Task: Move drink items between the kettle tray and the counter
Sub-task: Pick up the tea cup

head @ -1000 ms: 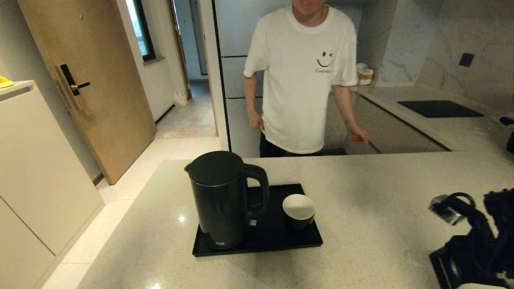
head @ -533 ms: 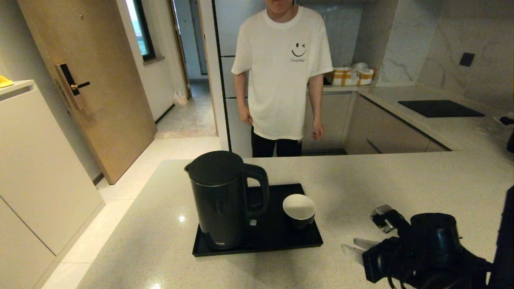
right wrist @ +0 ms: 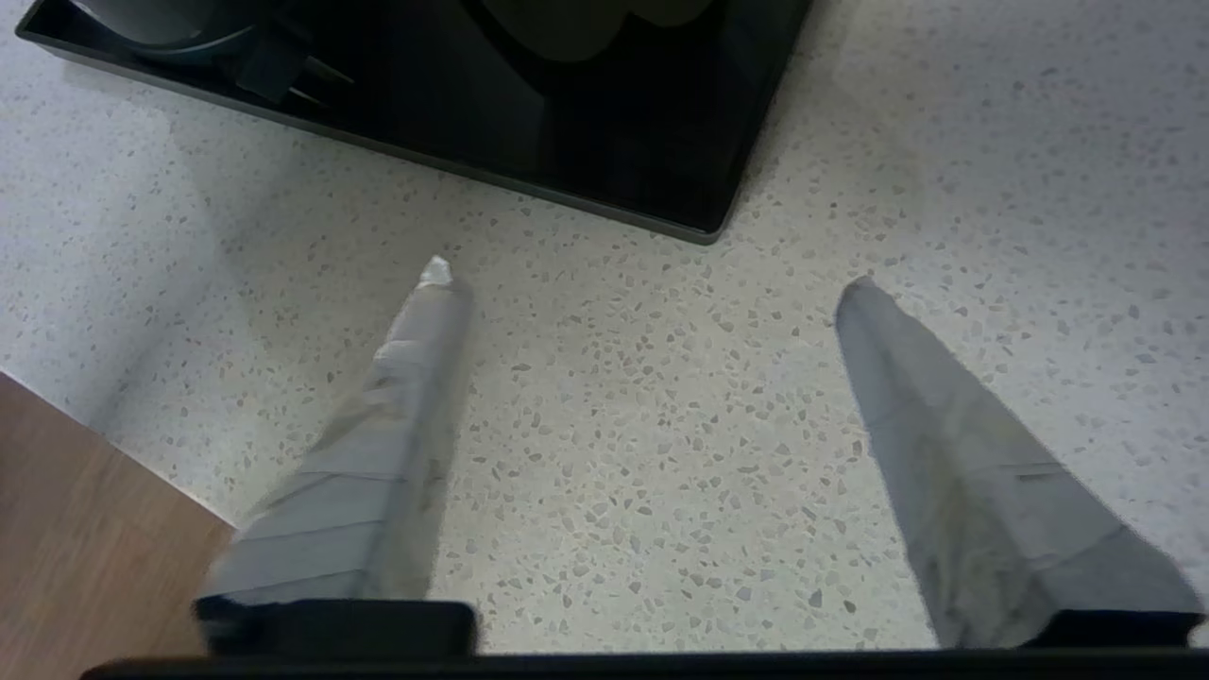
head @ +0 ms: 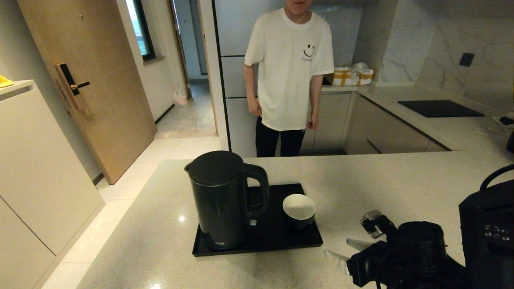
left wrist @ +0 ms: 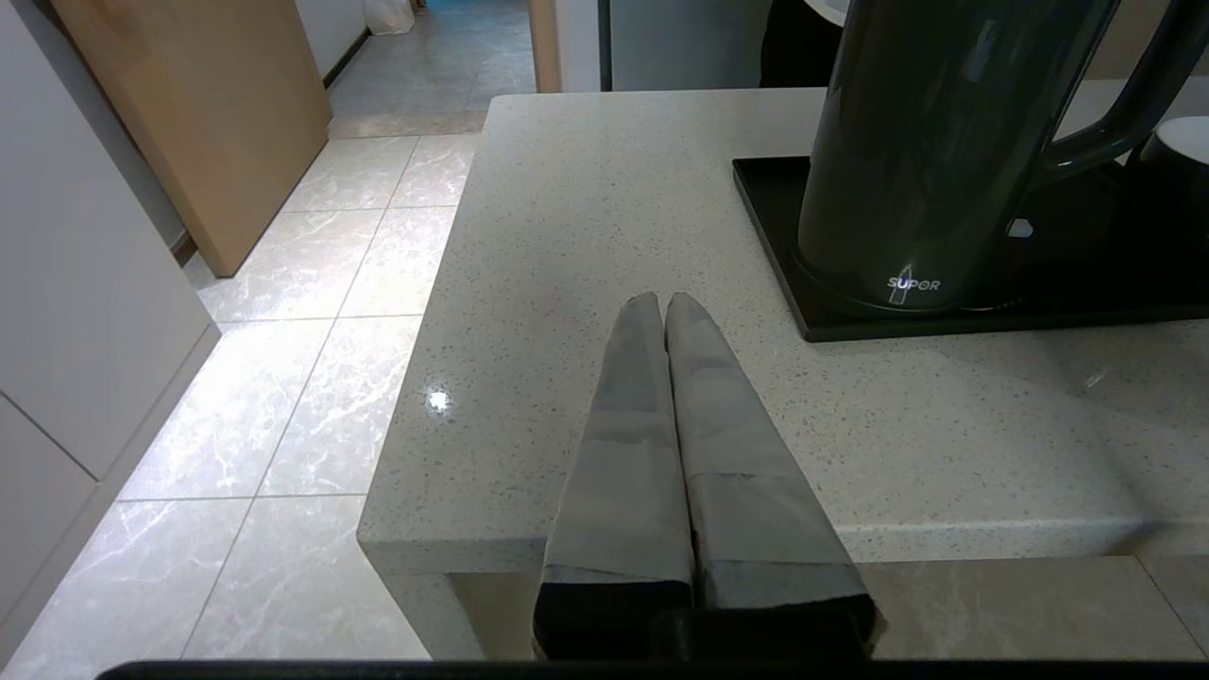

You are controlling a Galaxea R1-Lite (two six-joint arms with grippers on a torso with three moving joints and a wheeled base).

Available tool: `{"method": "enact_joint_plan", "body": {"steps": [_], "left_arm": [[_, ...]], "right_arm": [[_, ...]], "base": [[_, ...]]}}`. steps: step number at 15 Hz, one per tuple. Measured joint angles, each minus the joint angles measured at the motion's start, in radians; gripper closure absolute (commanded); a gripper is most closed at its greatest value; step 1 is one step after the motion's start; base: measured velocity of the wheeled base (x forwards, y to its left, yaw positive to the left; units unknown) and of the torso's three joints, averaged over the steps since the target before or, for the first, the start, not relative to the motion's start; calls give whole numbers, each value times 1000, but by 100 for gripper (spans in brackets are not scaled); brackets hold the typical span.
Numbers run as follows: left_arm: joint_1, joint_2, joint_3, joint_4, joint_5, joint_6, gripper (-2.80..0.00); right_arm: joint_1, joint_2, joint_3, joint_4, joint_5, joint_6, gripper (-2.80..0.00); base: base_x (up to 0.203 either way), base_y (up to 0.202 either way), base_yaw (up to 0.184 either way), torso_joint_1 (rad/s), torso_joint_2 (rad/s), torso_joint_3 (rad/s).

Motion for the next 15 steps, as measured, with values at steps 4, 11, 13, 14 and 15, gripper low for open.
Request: {"method": "enact_joint_plan", "body": {"steps": [4, 11, 13, 14, 15], "left_arm": [[0, 0, 0, 0, 0, 0, 0], [0, 0, 0, -1, 0, 0, 0], [0, 0, 0, 0, 0, 0, 0], [0, 0, 0, 0, 0, 0, 0], [0, 0, 0, 0, 0, 0, 0]], "right_arm": [[-2, 83, -132, 0, 10, 5, -280], [-10, 168, -350, 72, -9, -41, -280], [-5, 172, -371, 74, -30, -79, -280], [-2, 175, -375, 70, -33, -90, -280], [5, 184, -371, 50, -51, -110, -280]], "base": [[0, 0, 0, 0, 0, 0], [0, 0, 0, 0, 0, 0], [0, 0, 0, 0, 0, 0], [0, 0, 0, 0, 0, 0], [0, 0, 0, 0, 0, 0]]}}
